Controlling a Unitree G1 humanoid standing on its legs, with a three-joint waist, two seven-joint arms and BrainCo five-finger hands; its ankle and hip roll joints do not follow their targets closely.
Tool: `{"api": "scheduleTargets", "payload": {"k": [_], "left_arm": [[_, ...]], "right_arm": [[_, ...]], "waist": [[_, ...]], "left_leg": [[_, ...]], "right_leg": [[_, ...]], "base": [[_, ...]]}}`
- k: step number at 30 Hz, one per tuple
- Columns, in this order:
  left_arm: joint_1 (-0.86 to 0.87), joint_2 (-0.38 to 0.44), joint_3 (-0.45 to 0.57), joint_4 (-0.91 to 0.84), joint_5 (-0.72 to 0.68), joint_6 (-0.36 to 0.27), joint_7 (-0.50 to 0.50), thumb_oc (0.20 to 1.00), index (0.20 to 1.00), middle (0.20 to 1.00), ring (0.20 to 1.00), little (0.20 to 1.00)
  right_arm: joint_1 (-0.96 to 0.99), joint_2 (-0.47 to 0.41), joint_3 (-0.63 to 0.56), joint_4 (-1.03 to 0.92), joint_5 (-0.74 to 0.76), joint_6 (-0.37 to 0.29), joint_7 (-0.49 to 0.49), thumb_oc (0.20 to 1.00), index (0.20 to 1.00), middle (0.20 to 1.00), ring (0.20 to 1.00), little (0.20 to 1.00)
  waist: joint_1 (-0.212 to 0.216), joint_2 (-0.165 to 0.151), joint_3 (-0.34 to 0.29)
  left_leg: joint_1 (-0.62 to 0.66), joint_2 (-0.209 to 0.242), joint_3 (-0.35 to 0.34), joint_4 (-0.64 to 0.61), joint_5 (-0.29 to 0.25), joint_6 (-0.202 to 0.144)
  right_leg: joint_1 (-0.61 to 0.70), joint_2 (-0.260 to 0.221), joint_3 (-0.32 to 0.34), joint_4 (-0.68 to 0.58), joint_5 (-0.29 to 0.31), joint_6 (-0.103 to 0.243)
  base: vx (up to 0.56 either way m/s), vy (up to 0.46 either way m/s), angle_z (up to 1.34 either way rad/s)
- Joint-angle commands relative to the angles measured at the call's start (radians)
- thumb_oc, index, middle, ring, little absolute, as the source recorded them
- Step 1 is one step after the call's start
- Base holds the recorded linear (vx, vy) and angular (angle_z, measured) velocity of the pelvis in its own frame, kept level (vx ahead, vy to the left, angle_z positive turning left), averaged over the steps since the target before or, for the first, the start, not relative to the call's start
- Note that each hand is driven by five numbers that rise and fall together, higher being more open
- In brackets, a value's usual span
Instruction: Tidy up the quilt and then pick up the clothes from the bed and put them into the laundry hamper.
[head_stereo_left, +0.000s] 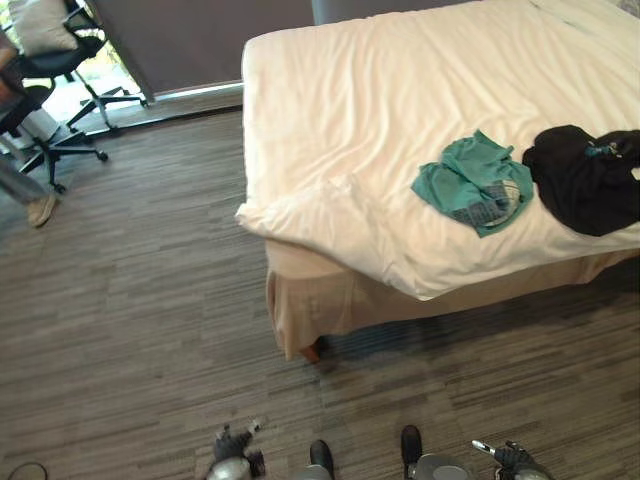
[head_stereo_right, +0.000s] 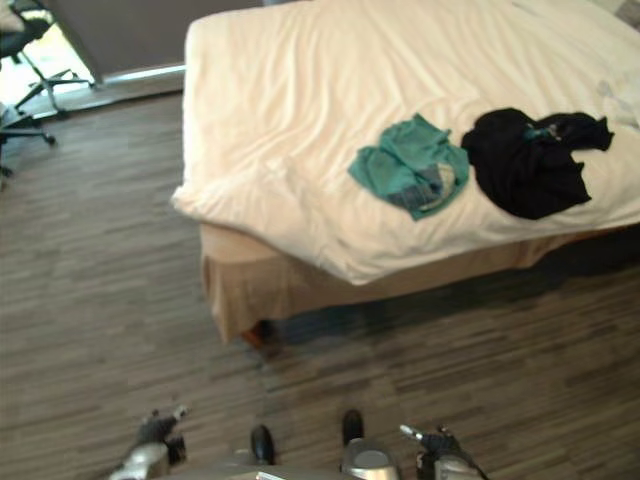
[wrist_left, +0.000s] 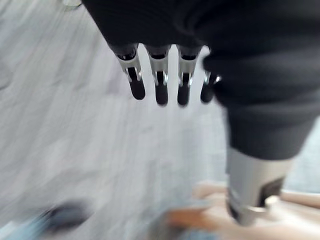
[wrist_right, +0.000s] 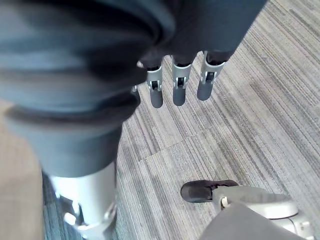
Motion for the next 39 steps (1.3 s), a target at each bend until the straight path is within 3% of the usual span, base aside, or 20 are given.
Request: {"api": "scheduleTargets", "payload": {"k": [1,4,7,13,14,16,17,20,21,22,23,24,25,28,31,35,36,37,39], "left_arm": [[-0.165,0.135,0.067,-0.174,0.089,-0.141,0.088,1.000,1.000,1.000,1.000,1.000],[-0.199,0.244,0.064,-0.502,0.298,-0.137,0.142,1.000,1.000,1.000,1.000,1.000],[-0.385,0.318,-0.034,-0.560,0.495,-0.095,0.153,1.000,1.000,1.000,1.000,1.000],[-0.803,0.364,-0.292,-0.330,0.669,0.024,0.200,1.000,1.000,1.000,1.000,1.000],[-0.804,0.364,-0.292,-0.329,0.669,0.024,0.200,1.000,1.000,1.000,1.000,1.000],[-0.961,0.375,-0.377,-0.144,0.729,0.091,0.210,1.000,1.000,1.000,1.000,1.000],[-0.961,0.375,-0.377,-0.144,0.729,0.091,0.210,1.000,1.000,1.000,1.000,1.000],[-1.112,0.382,-0.427,0.080,0.734,0.155,0.231,1.000,1.000,1.000,1.000,1.000],[-1.131,0.378,-0.415,0.168,0.722,0.177,0.243,0.762,0.762,0.762,0.762,0.762],[-1.132,0.378,-0.415,0.168,0.722,0.176,0.243,0.642,0.642,0.642,0.642,0.642],[-1.120,0.380,-0.404,0.199,0.718,0.185,0.247,0.464,0.464,0.464,0.464,0.464],[-1.120,0.380,-0.404,0.199,0.718,0.185,0.247,0.464,0.464,0.464,0.464,0.464],[-1.072,0.393,-0.361,0.223,0.706,0.201,0.255,0.200,0.200,0.200,0.200,0.200],[-1.004,0.413,-0.324,0.238,0.689,0.202,0.257,0.200,0.200,0.200,0.200,0.200],[-0.835,0.424,-0.226,0.115,0.682,0.214,0.247,0.200,0.200,0.200,0.200,0.200],[-0.501,0.283,-0.066,0.089,0.584,0.171,0.189,0.200,0.200,0.200,0.200,0.200],[-0.433,0.247,-0.052,0.095,0.575,0.167,0.171,0.376,0.376,0.376,0.376,0.376],[-0.314,0.165,-0.035,0.118,0.552,0.155,0.128,1.000,1.000,1.000,1.000,1.000],[-0.144,0.075,-0.006,0.165,0.534,0.141,0.071,1.000,1.000,1.000,1.000,1.000]], "right_arm": [[-0.003,0.000,-0.003,0.007,-0.043,-0.015,-0.024,1.000,1.000,1.000,1.000,1.000],[0.044,-0.002,-0.015,0.004,-0.060,-0.012,0.003,1.000,1.000,1.000,1.000,1.000],[0.044,-0.024,-0.002,0.038,-0.123,0.014,0.024,1.000,1.000,1.000,1.000,1.000],[-0.018,-0.083,0.037,0.038,-0.149,0.014,0.000,1.000,1.000,1.000,1.000,1.000],[-0.018,-0.082,0.037,0.038,-0.149,0.014,0.000,1.000,1.000,1.000,1.000,1.000],[-0.045,-0.092,0.061,0.021,-0.140,0.002,-0.013,1.000,1.000,1.000,1.000,1.000],[-0.045,-0.092,0.061,0.021,-0.140,0.002,-0.013,1.000,1.000,1.000,1.000,1.000],[-0.080,-0.086,0.111,0.000,-0.108,-0.022,-0.027,1.000,1.000,1.000,1.000,1.000],[-0.087,-0.076,0.125,-0.002,-0.090,-0.030,-0.030,1.000,1.000,1.000,1.000,1.000],[-0.088,-0.075,0.125,-0.002,-0.090,-0.030,-0.030,1.000,1.000,1.000,1.000,1.000],[-0.087,-0.071,0.128,0.004,-0.081,-0.031,-0.030,1.000,1.000,1.000,1.000,1.000],[-0.087,-0.071,0.128,0.004,-0.081,-0.031,-0.030,1.000,1.000,1.000,1.000,1.000],[-0.076,-0.065,0.137,0.023,-0.069,-0.031,-0.029,1.000,1.000,1.000,1.000,1.000],[-0.071,-0.068,0.142,0.031,-0.073,-0.028,-0.026,1.000,1.000,1.000,1.000,1.000],[-0.062,-0.064,0.128,0.040,-0.093,-0.006,-0.023,1.000,1.000,1.000,1.000,1.000],[-0.075,-0.074,0.100,0.045,-0.135,0.030,-0.023,1.000,1.000,1.000,1.000,1.000],[-0.080,-0.082,0.087,0.046,-0.145,0.036,-0.023,1.000,1.000,1.000,1.000,1.000],[-0.098,-0.104,0.055,0.014,-0.141,0.036,-0.029,1.000,1.000,1.000,1.000,1.000],[-0.108,-0.172,0.031,-0.238,-0.166,0.018,-0.052,1.000,1.000,1.000,1.000,1.000]], "waist": [[-0.035,-0.040,0.031],[-0.042,-0.046,0.042],[-0.082,-0.037,0.058],[-0.157,-0.013,0.105],[-0.156,-0.013,0.104],[-0.177,-0.013,0.143],[-0.177,-0.013,0.143],[-0.189,-0.029,0.204],[-0.190,-0.039,0.223],[-0.190,-0.039,0.222],[-0.189,-0.045,0.229],[-0.189,-0.045,0.229],[-0.173,-0.047,0.237],[-0.160,-0.044,0.230],[-0.126,-0.029,0.217],[-0.098,-0.015,0.172],[-0.093,-0.010,0.155],[-0.085,-0.008,0.132],[-0.073,-0.014,0.107]], "left_leg": [[0.055,-0.023,0.011,0.007,-0.063,-0.034],[0.027,-0.020,0.012,0.007,-0.063,-0.037],[-0.013,-0.018,0.038,0.007,-0.062,-0.039],[-0.106,-0.024,0.099,0.007,-0.046,-0.032],[-0.107,-0.024,0.100,0.007,-0.046,-0.032],[-0.144,-0.024,0.119,0.007,-0.035,-0.028],[-0.145,-0.024,0.120,0.007,-0.035,-0.028],[-0.201,-0.009,0.135,0.027,-0.016,-0.031],[-0.223,-0.002,0.134,0.049,-0.018,-0.034],[-0.224,-0.002,0.133,0.050,-0.019,-0.034],[-0.227,0.000,0.134,0.057,-0.018,-0.035],[-0.227,0.000,0.133,0.057,-0.018,-0.035],[-0.215,0.005,0.124,0.062,-0.019,-0.038],[-0.196,0.004,0.119,0.055,-0.018,-0.040],[-0.160,-0.005,0.102,0.039,-0.021,-0.040],[-0.090,-0.018,0.089,0.012,-0.030,-0.037],[-0.076,-0.019,0.088,0.007,-0.032,-0.035],[-0.051,-0.022,0.085,0.007,-0.046,-0.032],[-0.026,-0.022,0.084,0.007,-0.057,-0.026]], "right_leg": [[0.057,-0.127,0.043,-0.020,-0.110,0.143],[0.019,-0.128,0.051,-0.020,-0.102,0.151],[-0.052,-0.127,0.085,-0.019,-0.085,0.161],[-0.229,-0.117,0.151,0.029,-0.051,0.178],[-0.231,-0.117,0.152,0.029,-0.051,0.178],[-0.304,-0.109,0.172,0.066,-0.051,0.184],[-0.304,-0.109,0.172,0.066,-0.051,0.184],[-0.383,-0.106,0.177,0.098,-0.050,0.183],[-0.397,-0.105,0.176,0.102,-0.051,0.180],[-0.398,-0.105,0.176,0.102,-0.051,0.180],[-0.397,-0.103,0.173,0.103,-0.051,0.178],[-0.397,-0.103,0.173,0.103,-0.051,0.178],[-0.375,-0.103,0.162,0.098,-0.055,0.173],[-0.350,-0.102,0.154,0.094,-0.059,0.168],[-0.293,-0.104,0.132,0.085,-0.068,0.162],[-0.213,-0.107,0.116,0.054,-0.074,0.156],[-0.198,-0.107,0.113,0.045,-0.071,0.155],[-0.164,-0.109,0.108,0.032,-0.071,0.154],[-0.134,-0.111,0.108,0.028,-0.072,0.151]], "base": [[-0.09,-0.030,-0.07],[-0.06,-0.038,-0.09],[-0.07,0.002,-0.07],[-0.06,0.043,-0.51],[-0.04,0.030,-0.56],[-0.04,0.011,-0.47],[-0.06,-0.026,-0.41],[-0.08,-0.075,-0.34],[-0.06,-0.076,-0.22],[-0.04,-0.080,-0.10],[-0.01,-0.030,-0.08],[0.00,-0.093,-0.05],[0.01,-0.063,0.01],[0.02,-0.047,0.13],[0.04,-0.038,0.17],[0.07,0.041,0.23],[0.11,0.116,0.08],[0.10,0.147,0.03],[0.05,0.131,0.00]]}}
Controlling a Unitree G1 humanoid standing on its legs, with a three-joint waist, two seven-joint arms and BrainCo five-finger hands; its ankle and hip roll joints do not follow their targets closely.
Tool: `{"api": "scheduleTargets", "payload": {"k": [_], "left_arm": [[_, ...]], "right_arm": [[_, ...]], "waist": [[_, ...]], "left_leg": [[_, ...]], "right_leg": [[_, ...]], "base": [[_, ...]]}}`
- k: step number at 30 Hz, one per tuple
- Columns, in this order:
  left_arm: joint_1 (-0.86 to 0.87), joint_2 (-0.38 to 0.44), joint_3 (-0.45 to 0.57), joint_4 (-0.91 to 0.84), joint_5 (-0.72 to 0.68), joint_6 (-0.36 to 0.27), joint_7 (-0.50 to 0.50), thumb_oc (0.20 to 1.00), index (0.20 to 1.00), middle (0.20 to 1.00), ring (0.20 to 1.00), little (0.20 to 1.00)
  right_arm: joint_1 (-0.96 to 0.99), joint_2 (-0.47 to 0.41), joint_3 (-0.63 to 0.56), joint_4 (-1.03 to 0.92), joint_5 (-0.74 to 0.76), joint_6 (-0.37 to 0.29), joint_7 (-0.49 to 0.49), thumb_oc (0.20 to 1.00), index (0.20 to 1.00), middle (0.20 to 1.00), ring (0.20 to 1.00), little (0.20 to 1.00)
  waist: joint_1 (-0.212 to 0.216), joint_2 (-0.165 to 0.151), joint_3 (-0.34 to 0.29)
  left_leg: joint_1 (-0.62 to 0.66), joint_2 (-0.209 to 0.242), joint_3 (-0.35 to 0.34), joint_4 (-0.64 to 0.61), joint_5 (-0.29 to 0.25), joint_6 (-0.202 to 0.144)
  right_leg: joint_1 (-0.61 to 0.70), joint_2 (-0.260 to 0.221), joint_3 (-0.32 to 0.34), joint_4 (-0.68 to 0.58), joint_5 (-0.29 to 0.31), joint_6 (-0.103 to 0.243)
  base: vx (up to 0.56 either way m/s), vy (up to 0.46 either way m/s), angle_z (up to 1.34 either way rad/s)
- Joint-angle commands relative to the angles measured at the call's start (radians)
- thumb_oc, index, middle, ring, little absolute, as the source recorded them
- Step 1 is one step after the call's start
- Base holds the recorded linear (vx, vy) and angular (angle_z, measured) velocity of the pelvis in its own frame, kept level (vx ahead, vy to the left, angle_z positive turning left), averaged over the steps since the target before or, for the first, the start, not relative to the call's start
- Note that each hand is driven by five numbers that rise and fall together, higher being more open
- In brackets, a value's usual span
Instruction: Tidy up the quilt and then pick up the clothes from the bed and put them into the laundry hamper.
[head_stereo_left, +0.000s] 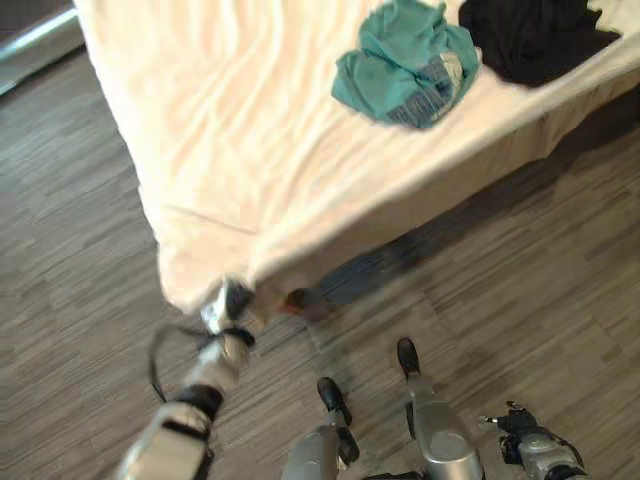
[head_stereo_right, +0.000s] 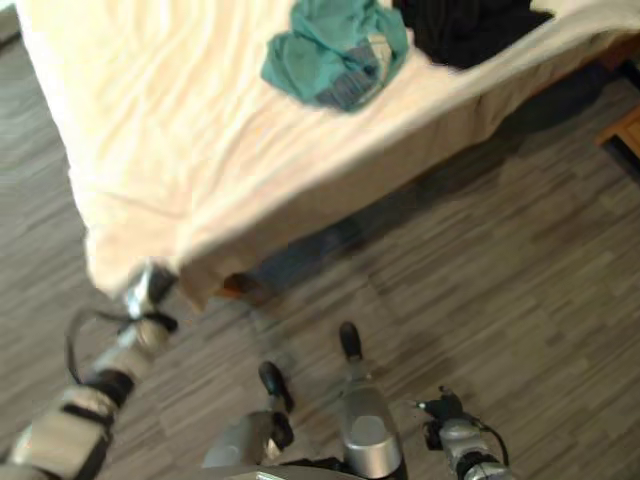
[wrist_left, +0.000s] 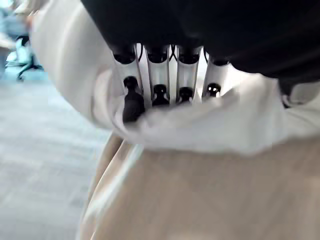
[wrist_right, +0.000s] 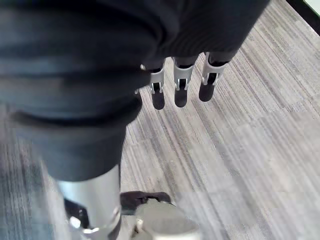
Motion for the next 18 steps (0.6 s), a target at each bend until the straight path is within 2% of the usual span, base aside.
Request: {"api": "scheduleTargets", "payload": {"k": [1,2,3,4,5,6,10,14,18], "left_arm": [[0.118,0.097,0.076,0.188,-0.089,0.039,-0.057,1.000,1.000,1.000,1.000,1.000],[0.144,0.079,0.079,0.216,-0.085,0.039,-0.067,1.000,1.000,1.000,1.000,1.000],[0.165,0.060,0.085,0.242,-0.087,0.038,-0.076,1.000,1.000,1.000,1.000,1.000],[0.165,0.060,0.085,0.242,-0.087,0.038,-0.076,1.000,1.000,1.000,1.000,1.000],[0.191,0.027,0.064,0.276,-0.070,0.036,-0.086,1.000,1.000,1.000,1.000,1.000],[0.204,0.018,0.046,0.288,-0.053,0.035,-0.095,1.000,1.000,1.000,1.000,1.000],[0.196,0.011,-0.010,0.278,-0.056,0.029,-0.107,1.000,1.000,1.000,1.000,1.000],[0.155,0.045,-0.103,0.240,-0.038,0.010,-0.099,1.000,1.000,1.000,1.000,1.000],[0.130,0.055,-0.189,0.189,-0.042,-0.012,-0.087,1.000,1.000,1.000,1.000,1.000]], "right_arm": [[0.010,-0.079,-0.004,-0.246,-0.066,-0.053,-0.049,1.000,1.000,1.000,1.000,1.000],[0.000,-0.119,-0.001,-0.367,-0.087,-0.070,-0.050,0.658,0.658,0.658,0.658,0.658],[-0.022,-0.167,0.006,-0.504,-0.115,-0.091,-0.048,0.200,0.200,0.200,0.200,0.200],[-0.021,-0.167,0.006,-0.505,-0.115,-0.090,-0.048,0.200,0.200,0.200,0.200,0.200],[-0.085,-0.232,0.018,-0.677,-0.133,-0.137,-0.047,0.200,0.200,0.200,0.200,0.200],[-0.151,-0.268,0.038,-0.751,-0.145,-0.150,-0.041,0.200,0.200,0.200,0.200,0.200],[-0.458,-0.319,0.155,-0.838,-0.121,-0.175,-0.051,0.200,0.200,0.200,0.200,0.200],[-0.876,-0.379,0.309,-0.684,-0.096,-0.164,-0.087,0.200,0.200,0.200,0.200,0.200],[-1.088,-0.350,0.395,-0.483,-0.066,-0.142,-0.119,0.200,0.200,0.200,0.200,0.200]], "waist": [[0.048,-0.072,-0.061],[0.052,-0.077,-0.062],[0.058,-0.081,-0.063],[0.059,-0.080,-0.065],[0.072,-0.089,-0.058],[0.083,-0.093,-0.055],[0.144,-0.106,-0.012],[0.204,-0.102,0.041],[0.251,-0.086,0.095]], "left_leg": [[0.048,-0.010,-0.005,0.007,-0.060,-0.033],[0.049,-0.008,-0.005,0.007,-0.062,-0.032],[0.049,-0.008,-0.010,0.007,-0.063,-0.030],[0.046,-0.007,-0.009,0.007,-0.061,-0.031],[0.044,-0.007,-0.016,0.007,-0.061,-0.027],[0.034,-0.006,-0.019,0.007,-0.056,-0.026],[-0.004,-0.003,-0.051,0.007,-0.033,-0.025],[-0.069,0.000,-0.082,0.007,0.000,-0.034],[-0.140,0.008,-0.110,0.007,0.030,-0.048]], "right_leg": [[0.029,-0.100,-0.004,0.042,-0.174,0.121],[0.028,-0.100,-0.007,0.045,-0.175,0.122],[0.029,-0.100,-0.006,0.047,-0.176,0.121],[0.026,-0.099,-0.005,0.047,-0.174,0.120],[0.024,-0.102,-0.009,0.055,-0.178,0.121],[0.014,-0.101,-0.009,0.058,-0.175,0.120],[-0.013,-0.106,-0.029,0.071,-0.174,0.119],[-0.052,-0.110,-0.061,0.070,-0.159,0.121],[-0.101,-0.115,-0.095,0.082,-0.156,0.125]], "base": [[-0.02,0.068,-0.03],[-0.04,0.061,0.01],[-0.04,0.033,0.09],[-0.07,0.036,0.18],[-0.09,0.022,0.24],[-0.13,0.018,0.18],[-0.15,-0.021,0.18],[-0.12,-0.031,0.32],[-0.06,-0.056,0.31]]}}
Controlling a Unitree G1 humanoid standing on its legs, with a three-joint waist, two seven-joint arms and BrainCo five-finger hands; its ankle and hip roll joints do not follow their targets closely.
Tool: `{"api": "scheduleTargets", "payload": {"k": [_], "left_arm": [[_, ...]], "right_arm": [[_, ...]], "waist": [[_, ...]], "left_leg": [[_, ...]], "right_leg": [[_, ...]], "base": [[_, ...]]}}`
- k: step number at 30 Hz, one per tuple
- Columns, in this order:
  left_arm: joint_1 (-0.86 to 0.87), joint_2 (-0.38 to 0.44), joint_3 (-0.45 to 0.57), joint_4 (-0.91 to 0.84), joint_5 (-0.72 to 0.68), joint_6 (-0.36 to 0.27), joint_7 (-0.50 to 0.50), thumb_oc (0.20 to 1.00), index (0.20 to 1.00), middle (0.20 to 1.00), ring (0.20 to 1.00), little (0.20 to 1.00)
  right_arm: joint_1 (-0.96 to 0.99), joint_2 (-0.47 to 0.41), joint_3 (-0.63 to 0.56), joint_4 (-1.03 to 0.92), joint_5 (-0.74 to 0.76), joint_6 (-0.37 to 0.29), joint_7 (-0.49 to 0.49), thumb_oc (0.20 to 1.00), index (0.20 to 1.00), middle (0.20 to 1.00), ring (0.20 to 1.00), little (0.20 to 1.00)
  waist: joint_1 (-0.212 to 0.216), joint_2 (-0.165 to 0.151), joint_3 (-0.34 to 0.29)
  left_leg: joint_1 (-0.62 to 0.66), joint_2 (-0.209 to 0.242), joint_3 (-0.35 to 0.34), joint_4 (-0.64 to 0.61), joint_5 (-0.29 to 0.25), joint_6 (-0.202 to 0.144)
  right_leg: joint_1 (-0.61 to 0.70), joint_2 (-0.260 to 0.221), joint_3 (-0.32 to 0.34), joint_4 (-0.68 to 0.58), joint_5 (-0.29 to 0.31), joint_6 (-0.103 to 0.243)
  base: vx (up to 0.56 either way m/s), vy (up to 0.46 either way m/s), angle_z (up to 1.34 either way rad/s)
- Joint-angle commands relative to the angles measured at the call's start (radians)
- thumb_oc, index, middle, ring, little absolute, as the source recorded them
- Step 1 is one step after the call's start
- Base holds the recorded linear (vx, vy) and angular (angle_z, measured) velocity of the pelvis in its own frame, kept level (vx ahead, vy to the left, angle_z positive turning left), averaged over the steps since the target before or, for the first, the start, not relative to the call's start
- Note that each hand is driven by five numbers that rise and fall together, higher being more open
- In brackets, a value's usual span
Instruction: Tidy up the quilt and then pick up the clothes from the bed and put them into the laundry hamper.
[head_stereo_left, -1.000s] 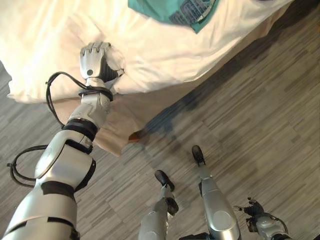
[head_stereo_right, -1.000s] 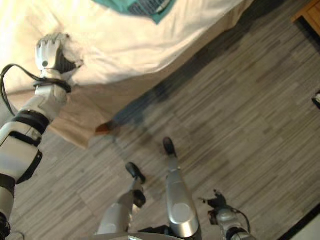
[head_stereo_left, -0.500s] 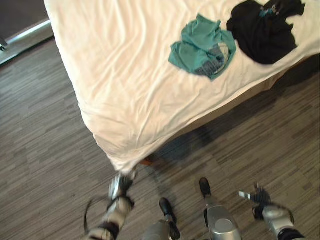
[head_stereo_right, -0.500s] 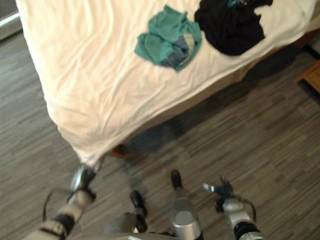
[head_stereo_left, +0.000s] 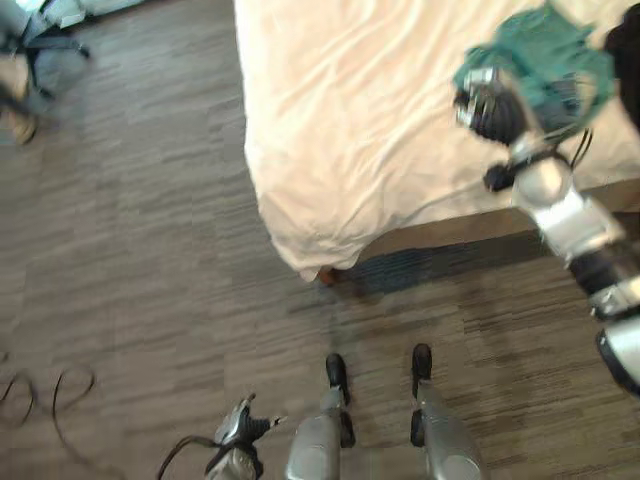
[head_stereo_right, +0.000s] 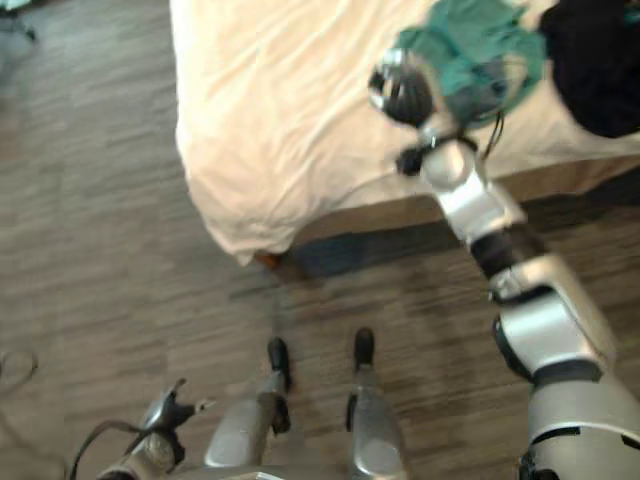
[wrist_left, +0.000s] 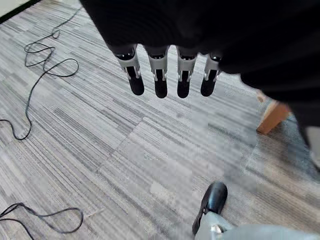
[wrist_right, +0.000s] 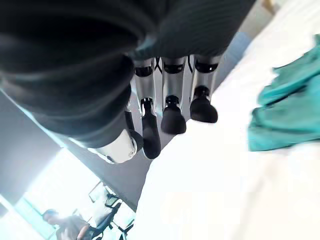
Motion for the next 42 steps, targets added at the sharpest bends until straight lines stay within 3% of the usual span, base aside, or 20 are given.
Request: {"api": "scheduleTargets", "payload": {"k": [1,5,8,10,11,14,19,22,25,28,29,30,34,38,42], "left_arm": [[-0.085,0.089,-0.038,0.020,0.009,-0.017,0.021,1.000,1.000,1.000,1.000,1.000],[-0.112,0.081,-0.062,0.008,-0.021,-0.024,0.028,1.000,1.000,1.000,1.000,1.000],[-0.134,0.054,-0.093,0.008,-0.021,-0.026,0.038,1.000,1.000,1.000,1.000,1.000],[-0.134,0.054,-0.093,0.008,-0.021,-0.026,0.038,1.000,1.000,1.000,1.000,1.000],[-0.129,0.040,-0.098,0.032,0.013,-0.011,0.035,1.000,1.000,1.000,1.000,1.000],[-0.118,0.027,-0.083,0.056,0.036,0.011,0.029,1.000,1.000,1.000,1.000,1.000],[-0.114,0.043,-0.031,0.072,0.082,0.029,0.004,1.000,1.000,1.000,1.000,1.000],[-0.124,0.060,-0.015,0.068,0.096,0.036,-0.004,1.000,1.000,1.000,1.000,1.000],[-0.141,0.059,-0.002,0.050,0.079,0.029,-0.004,1.000,1.000,1.000,1.000,1.000],[-0.170,0.071,-0.014,0.026,0.059,0.015,-0.003,1.000,1.000,1.000,1.000,1.000],[-0.170,0.071,-0.014,0.026,0.059,0.015,-0.003,1.000,1.000,1.000,1.000,1.000],[-0.192,0.077,-0.049,0.001,0.052,-0.004,-0.007,1.000,1.000,1.000,1.000,1.000],[-0.230,0.066,-0.128,-0.029,0.044,-0.028,-0.016,1.000,1.000,1.000,1.000,1.000],[-0.245,0.037,-0.161,-0.021,0.068,-0.021,-0.036,1.000,1.000,1.000,1.000,1.000],[-0.261,0.005,-0.124,-0.035,0.051,-0.009,-0.057,1.000,1.000,1.000,1.000,1.000]], "right_arm": [[-0.122,0.019,0.035,0.164,0.060,-0.004,-0.041,0.200,0.200,0.200,0.200,0.200],[-0.154,0.118,0.086,0.334,0.054,0.022,-0.009,0.200,0.200,0.200,0.200,0.200],[-0.051,0.263,0.087,0.447,0.047,0.052,0.032,0.200,0.200,0.200,0.200,0.200],[-0.051,0.263,0.087,0.447,0.047,0.052,0.032,0.200,0.200,0.200,0.200,0.200],[0.105,0.371,0.105,0.423,0.024,0.072,0.083,0.200,0.200,0.200,0.200,0.200],[0.311,0.447,0.112,0.277,0.110,0.064,0.165,0.200,0.200,0.200,0.200,0.200],[0.500,0.411,0.218,-0.144,0.219,0.001,0.331,0.200,0.200,0.200,0.200,0.200],[0.474,0.346,0.163,-0.326,0.268,-0.040,0.312,0.200,0.200,0.200,0.200,0.200],[0.395,0.295,0.102,-0.344,0.205,-0.058,0.242,0.200,0.200,0.200,0.200,0.200],[0.199,0.186,0.089,-0.205,0.098,-0.037,0.175,0.200,0.200,0.200,0.200,0.200],[0.199,0.186,0.089,-0.205,0.098,-0.037,0.175,0.200,0.200,0.200,0.200,0.200],[0.076,0.139,0.084,0.029,0.071,-0.012,0.121,0.200,0.200,0.200,0.200,0.200],[0.020,0.095,0.013,0.431,0.108,0.049,0.107,0.200,0.200,0.200,0.200,0.200],[0.147,0.071,-0.085,0.574,0.131,0.077,0.113,0.200,0.200,0.200,0.200,0.200],[0.620,0.176,-0.367,0.601,0.209,0.080,0.079,0.200,0.200,0.200,0.200,0.200]], "waist": [[0.040,-0.055,0.100],[0.072,-0.032,0.118],[0.089,-0.008,0.124],[0.089,-0.008,0.121],[0.080,-0.007,0.112],[0.062,-0.020,0.091],[0.017,-0.072,0.042],[-0.009,-0.098,0.019],[-0.019,-0.102,0.015],[-0.014,-0.096,0.024],[-0.014,-0.096,0.024],[-0.007,-0.086,0.038],[-0.009,-0.047,0.055],[-0.031,-0.021,0.055],[-0.101,-0.001,0.052]], "left_leg": [[0.049,0.019,-0.004,0.005,-0.052,-0.070],[0.008,0.013,-0.018,0.005,-0.037,-0.074],[0.002,0.002,-0.030,0.005,-0.038,-0.069],[-0.002,0.002,-0.030,0.005,-0.036,-0.069],[0.018,-0.006,-0.035,0.005,-0.050,-0.061],[0.043,-0.015,-0.037,0.005,-0.069,-0.052],[0.104,-0.019,-0.019,0.005,-0.109,-0.044],[0.132,-0.019,0.005,0.005,-0.124,-0.041],[0.150,-0.021,0.019,0.005,-0.132,-0.038],[0.143,-0.022,0.028,0.019,-0.129,-0.040],[0.143,-0.022,0.028,0.019,-0.129,-0.040],[0.118,-0.023,0.032,0.057,-0.139,-0.041],[0.091,-0.035,0.044,0.084,-0.145,-0.041],[0.090,-0.045,0.047,0.092,-0.154,-0.036],[0.109,-0.053,0.043,0.111,-0.185,-0.025]], "right_leg": [[0.026,-0.094,0.002,0.083,-0.186,0.088],[0.003,-0.095,-0.011,0.081,-0.183,0.087],[0.008,-0.100,-0.018,0.074,-0.185,0.087],[0.004,-0.100,-0.018,0.073,-0.182,0.087],[0.027,-0.102,-0.016,0.066,-0.189,0.085],[0.054,-0.106,-0.011,0.062,-0.190,0.087],[0.096,-0.110,0.006,0.059,-0.197,0.095],[0.104,-0.112,0.025,0.071,-0.204,0.095],[0.101,-0.114,0.036,0.084,-0.211,0.094],[0.078,-0.117,0.043,0.105,-0.215,0.090],[0.078,-0.117,0.043,0.105,-0.215,0.090],[0.054,-0.123,0.052,0.125,-0.215,0.089],[0.018,-0.137,0.059,0.158,-0.220,0.102],[0.008,-0.147,0.066,0.175,-0.227,0.108],[0.017,-0.145,0.071,0.222,-0.261,0.108]], "base": [[-0.04,-0.059,0.48],[-0.02,-0.042,0.32],[0.02,0.011,0.29],[0.03,0.037,0.05],[0.09,0.088,-0.05],[0.10,0.075,0.00],[0.10,0.051,-0.10],[0.05,0.046,-0.15],[0.01,0.024,-0.40],[-0.03,-0.009,-0.18],[-0.06,0.005,-0.09],[-0.05,0.015,-0.10],[-0.03,0.044,-0.07],[0.02,0.031,-0.01],[0.07,-0.019,0.07]]}}
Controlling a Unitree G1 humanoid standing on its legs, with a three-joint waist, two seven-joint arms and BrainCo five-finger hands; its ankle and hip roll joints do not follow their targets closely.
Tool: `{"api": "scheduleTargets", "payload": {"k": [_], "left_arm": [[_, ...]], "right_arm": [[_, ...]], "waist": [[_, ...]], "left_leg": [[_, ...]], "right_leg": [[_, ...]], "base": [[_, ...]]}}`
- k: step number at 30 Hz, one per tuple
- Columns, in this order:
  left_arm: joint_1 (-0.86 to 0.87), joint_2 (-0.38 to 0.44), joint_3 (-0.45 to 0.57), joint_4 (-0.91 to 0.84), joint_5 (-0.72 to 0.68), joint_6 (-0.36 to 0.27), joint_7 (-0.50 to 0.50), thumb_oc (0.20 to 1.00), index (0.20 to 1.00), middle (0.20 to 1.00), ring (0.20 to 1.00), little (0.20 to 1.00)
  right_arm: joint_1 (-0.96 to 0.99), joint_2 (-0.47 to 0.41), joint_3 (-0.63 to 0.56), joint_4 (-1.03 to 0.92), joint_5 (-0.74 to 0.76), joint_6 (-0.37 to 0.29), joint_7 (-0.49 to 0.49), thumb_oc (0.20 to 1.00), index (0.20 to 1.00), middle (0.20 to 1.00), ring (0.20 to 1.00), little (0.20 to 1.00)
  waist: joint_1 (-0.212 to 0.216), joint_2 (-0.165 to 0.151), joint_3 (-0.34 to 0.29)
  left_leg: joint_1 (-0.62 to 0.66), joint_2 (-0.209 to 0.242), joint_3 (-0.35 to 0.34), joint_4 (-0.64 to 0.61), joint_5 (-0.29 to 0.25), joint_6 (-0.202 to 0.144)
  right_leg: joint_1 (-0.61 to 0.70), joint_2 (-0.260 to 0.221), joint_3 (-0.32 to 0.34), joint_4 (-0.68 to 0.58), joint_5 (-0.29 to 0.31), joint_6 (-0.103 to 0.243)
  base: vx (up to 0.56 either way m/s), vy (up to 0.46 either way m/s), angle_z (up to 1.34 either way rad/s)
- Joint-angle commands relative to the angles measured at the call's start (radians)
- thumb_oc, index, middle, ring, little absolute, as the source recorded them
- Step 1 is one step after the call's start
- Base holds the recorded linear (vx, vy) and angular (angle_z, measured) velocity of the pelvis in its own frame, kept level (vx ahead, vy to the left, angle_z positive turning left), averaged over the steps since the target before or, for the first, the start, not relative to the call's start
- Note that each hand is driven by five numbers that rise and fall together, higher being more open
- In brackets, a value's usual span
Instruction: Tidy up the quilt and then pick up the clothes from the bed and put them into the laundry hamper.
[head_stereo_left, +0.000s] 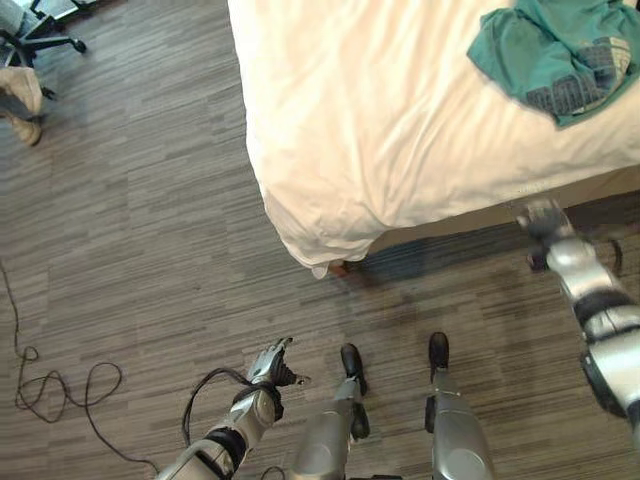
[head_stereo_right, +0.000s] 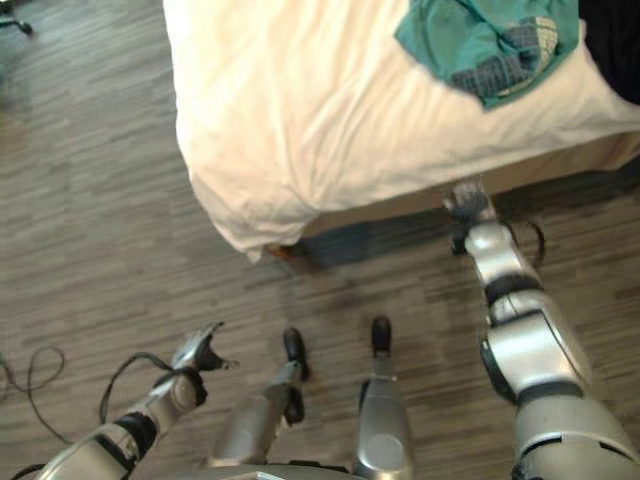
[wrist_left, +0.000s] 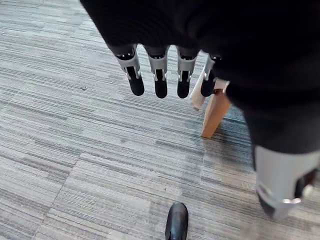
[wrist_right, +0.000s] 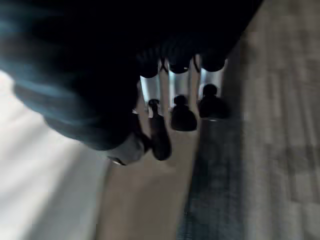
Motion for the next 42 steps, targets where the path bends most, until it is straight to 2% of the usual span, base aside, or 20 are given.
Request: {"api": "scheduleTargets", "payload": {"k": [1,2,3,4,5,6,8,11,13,14,16,17,19,23,29,32,33,37,39,42], "left_arm": [[-0.048,0.000,0.040,0.009,-0.012,0.001,-0.005,1.000,1.000,1.000,1.000,1.000],[-0.036,0.002,0.064,-0.005,-0.043,-0.003,-0.014,1.000,1.000,1.000,1.000,1.000],[-0.019,-0.002,0.081,-0.006,-0.072,-0.004,-0.022,1.000,1.000,1.000,1.000,1.000],[0.009,0.001,0.111,-0.015,-0.123,-0.007,-0.037,1.000,1.000,1.000,1.000,1.000],[0.009,0.001,0.111,-0.015,-0.123,-0.007,-0.037,1.000,1.000,1.000,1.000,1.000],[0.096,0.009,0.189,0.025,-0.137,0.013,-0.053,1.000,1.000,1.000,1.000,1.000],[0.124,0.005,0.215,0.071,-0.137,0.015,-0.055,1.000,1.000,1.000,1.000,1.000],[0.167,-0.004,0.307,0.165,-0.174,0.025,-0.060,1.000,1.000,1.000,1.000,1.000],[0.188,-0.007,0.328,0.188,-0.188,0.037,-0.057,1.000,1.000,1.000,1.000,1.000],[0.199,-0.012,0.332,0.194,-0.198,0.038,-0.053,1.000,1.000,1.000,1.000,1.000],[0.219,-0.046,0.339,0.188,-0.219,0.029,-0.040,1.000,1.000,1.000,1.000,1.000],[0.218,-0.064,0.339,0.185,-0.229,0.026,-0.030,1.000,1.000,1.000,1.000,1.000],[0.190,-0.084,0.316,0.162,-0.255,0.020,-0.017,1.000,1.000,1.000,1.000,1.000],[0.140,-0.098,0.281,0.126,-0.270,0.011,-0.018,1.000,1.000,1.000,1.000,1.000],[0.148,-0.091,0.279,0.143,-0.257,0.029,-0.027,1.000,1.000,1.000,1.000,1.000],[0.155,-0.070,0.258,0.158,-0.208,0.051,-0.025,1.000,1.000,1.000,1.000,1.000],[0.154,-0.065,0.252,0.160,-0.199,0.053,-0.028,1.000,1.000,1.000,1.000,1.000],[0.143,-0.053,0.238,0.161,-0.172,0.048,-0.028,1.000,1.000,1.000,1.000,1.000],[0.122,-0.047,0.234,0.169,-0.126,0.037,-0.021,1.000,1.000,1.000,1.000,1.000],[0.113,-0.045,0.239,0.177,-0.114,0.037,-0.019,1.000,1.000,1.000,1.000,1.000]], "right_arm": [[0.194,0.064,-0.062,0.009,0.061,-0.009,-0.047,0.200,0.200,0.200,0.200,0.200],[0.268,0.070,-0.106,-0.004,0.038,-0.016,-0.082,0.319,0.319,0.319,0.319,0.319],[0.337,0.094,-0.133,-0.009,0.013,-0.011,-0.104,1.000,1.000,1.000,1.000,1.000],[0.433,0.138,-0.190,-0.017,0.028,-0.013,-0.112,1.000,1.000,1.000,1.000,1.000],[0.433,0.138,-0.190,-0.017,0.028,-0.013,-0.112,1.000,1.000,1.000,1.000,1.000],[0.570,0.211,-0.239,-0.025,0.049,-0.017,-0.102,1.000,1.000,1.000,1.000,1.000],[0.614,0.236,-0.252,-0.025,0.089,-0.025,-0.087,1.000,1.000,1.000,1.000,1.000],[0.672,0.298,-0.239,0.042,0.141,-0.022,-0.045,1.000,1.000,1.000,1.000,1.000],[0.687,0.307,-0.216,0.069,0.133,-0.009,-0.036,1.000,1.000,1.000,1.000,1.000],[0.681,0.301,-0.200,0.069,0.128,-0.004,-0.033,1.000,1.000,1.000,1.000,1.000],[0.661,0.299,-0.139,0.063,0.071,0.000,-0.035,1.000,1.000,1.000,1.000,1.000],[0.648,0.296,-0.119,0.066,0.051,0.003,-0.041,1.000,1.000,1.000,1.000,1.000],[0.630,0.294,-0.083,0.054,0.021,0.004,-0.055,1.000,1.000,1.000,1.000,1.000],[0.602,0.286,-0.027,0.044,-0.037,0.009,-0.057,1.000,1.000,1.000,1.000,1.000],[0.613,0.314,-0.017,0.060,-0.080,0.017,-0.048,1.000,1.000,1.000,1.000,1.000],[0.597,0.334,-0.020,0.053,-0.104,0.026,-0.049,1.000,1.000,1.000,1.000,1.000],[0.594,0.336,-0.017,0.045,-0.107,0.025,-0.052,1.000,1.000,1.000,1.000,1.000],[0.591,0.341,-0.011,0.013,-0.099,0.018,-0.059,1.000,1.000,1.000,1.000,1.000],[0.591,0.348,-0.026,0.017,-0.069,0.017,-0.063,1.000,1.000,1.000,1.000,1.000],[0.595,0.354,-0.029,0.027,-0.067,0.022,-0.057,1.000,1.000,1.000,1.000,1.000]], "waist": [[-0.056,-0.064,0.036],[-0.078,-0.068,0.031],[-0.091,-0.070,0.023],[-0.112,-0.086,0.013],[-0.112,-0.086,0.012],[-0.113,-0.123,-0.040],[-0.118,-0.133,-0.068],[-0.124,-0.149,-0.125],[-0.100,-0.187,-0.126],[-0.083,-0.206,-0.133],[-0.009,-0.232,-0.130],[0.014,-0.229,-0.126],[0.022,-0.222,-0.122],[0.058,-0.175,-0.123],[0.083,-0.204,-0.158],[0.039,-0.196,-0.136],[0.033,-0.178,-0.134],[-0.003,-0.157,-0.103],[-0.055,-0.146,-0.092],[-0.073,-0.137,-0.097]], "left_leg": [[0.067,0.003,0.000,0.104,-0.186,-0.047],[0.081,0.012,0.011,0.101,-0.188,-0.049],[0.096,0.025,0.028,0.094,-0.193,-0.050],[0.139,0.055,0.095,0.086,-0.211,-0.054],[0.139,0.054,0.095,0.086,-0.211,-0.054],[0.220,0.118,0.241,0.115,-0.238,-0.074],[0.241,0.145,0.284,0.135,-0.233,-0.086],[0.288,0.283,0.316,0.315,-0.056,-0.158],[0.255,0.329,0.198,0.501,0.013,-0.131],[0.214,0.291,0.128,0.548,-0.056,-0.090],[0.082,0.051,-0.088,0.539,-0.178,-0.016],[0.053,0.006,-0.145,0.510,-0.222,-0.007],[0.004,0.014,-0.167,0.398,-0.229,-0.004],[-0.069,-0.036,-0.212,0.090,-0.070,-0.029],[-0.039,-0.057,-0.207,0.044,-0.042,0.015],[0.127,-0.029,-0.169,0.000,-0.110,0.039],[0.147,-0.006,-0.158,0.000,-0.122,0.036],[0.234,0.006,-0.148,0.000,-0.171,0.022],[0.315,0.007,-0.176,0.000,-0.253,-0.016],[0.342,0.018,-0.184,0.000,-0.278,-0.028]], "right_leg": [[0.008,-0.084,0.028,0.182,-0.231,0.088],[-0.005,-0.075,0.030,0.215,-0.237,0.089],[-0.028,-0.067,0.019,0.243,-0.234,0.089],[-0.049,-0.105,-0.119,0.272,-0.224,0.087],[-0.049,-0.105,-0.118,0.272,-0.224,0.087],[0.018,-0.166,-0.434,0.263,-0.248,0.030],[0.038,-0.134,-0.430,0.229,-0.264,0.020],[0.117,0.026,-0.323,0.121,-0.290,-0.024],[0.192,0.084,-0.231,0.068,-0.296,-0.059],[0.218,0.086,-0.184,0.048,-0.294,-0.063],[0.251,0.089,-0.022,0.021,-0.271,-0.049],[0.273,0.094,0.030,0.010,-0.283,-0.043],[0.316,0.082,0.071,-0.013,-0.304,-0.036],[0.401,0.129,0.123,-0.026,-0.352,-0.040],[0.440,0.141,0.152,0.182,-0.419,-0.019],[0.178,0.066,0.006,0.683,-0.184,0.133],[0.141,0.044,-0.041,0.693,-0.190,0.125],[0.071,0.021,-0.127,0.542,-0.284,0.072],[0.038,0.004,-0.001,0.072,-0.205,0.078],[0.002,-0.016,0.058,0.013,-0.168,0.090]], "base": [[0.09,-0.087,0.06],[0.08,-0.080,-0.09],[0.10,-0.112,-0.21],[0.07,-0.085,-0.32],[0.33,-0.204,-1.21],[0.28,-0.147,-2.50],[0.37,-0.332,-3.62],[0.38,-0.428,-1.62],[0.42,-0.453,-2.29],[0.41,-0.169,-2.32],[0.37,0.010,-2.20],[0.32,0.006,-2.36],[0.38,0.002,-2.60],[0.45,0.090,-0.73],[0.49,0.071,-0.50],[0.52,0.056,-0.14],[0.58,0.088,-0.26],[0.44,-0.022,-0.25],[0.83,-0.236,0.49],[0.42,-0.132,0.61]]}}
